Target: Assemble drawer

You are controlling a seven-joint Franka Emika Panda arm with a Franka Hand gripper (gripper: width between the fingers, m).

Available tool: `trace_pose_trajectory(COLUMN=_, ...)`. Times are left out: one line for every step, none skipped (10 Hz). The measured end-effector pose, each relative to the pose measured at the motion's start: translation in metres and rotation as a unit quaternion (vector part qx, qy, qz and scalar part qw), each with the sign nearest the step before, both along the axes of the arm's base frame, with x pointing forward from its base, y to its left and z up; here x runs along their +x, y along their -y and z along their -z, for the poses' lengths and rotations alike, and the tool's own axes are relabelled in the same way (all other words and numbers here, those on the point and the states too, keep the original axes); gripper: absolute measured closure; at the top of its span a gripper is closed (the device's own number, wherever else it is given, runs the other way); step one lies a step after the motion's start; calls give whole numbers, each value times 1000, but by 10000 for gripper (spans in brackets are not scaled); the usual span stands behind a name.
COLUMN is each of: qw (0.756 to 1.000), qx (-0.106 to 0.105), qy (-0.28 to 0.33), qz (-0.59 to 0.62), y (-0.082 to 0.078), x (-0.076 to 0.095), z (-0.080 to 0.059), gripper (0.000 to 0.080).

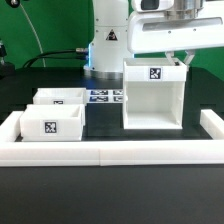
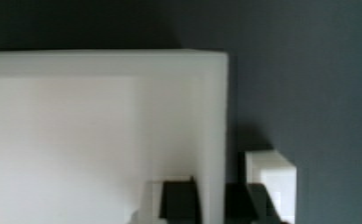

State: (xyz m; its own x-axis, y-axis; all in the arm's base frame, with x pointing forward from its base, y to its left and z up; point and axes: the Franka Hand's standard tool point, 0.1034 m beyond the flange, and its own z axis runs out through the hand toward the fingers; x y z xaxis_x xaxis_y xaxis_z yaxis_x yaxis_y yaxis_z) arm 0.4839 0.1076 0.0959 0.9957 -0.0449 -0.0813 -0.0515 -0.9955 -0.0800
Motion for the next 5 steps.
trace_pose_trajectory(qw=1000, qx=2, qy=6, qz=2, y=-1, x=13, z=0, gripper=762)
trace_pose_trajectory(qw=1000, qx=6, qy=13, qz=4, y=-3, x=28, z=0, gripper=762)
trace_pose_trajectory(qw=1000, qx=8, qy=19, qz=6, y=-5, x=41, z=0, gripper=761)
trace_pose_trajectory(qw=1000, qx=10, qy=25, qz=6, y=-5, x=53, z=-1, gripper=761)
trace_pose_trajectory(qw=999, qx=12, qy=32, qz=3, y=-4, x=66, z=-1, gripper=761)
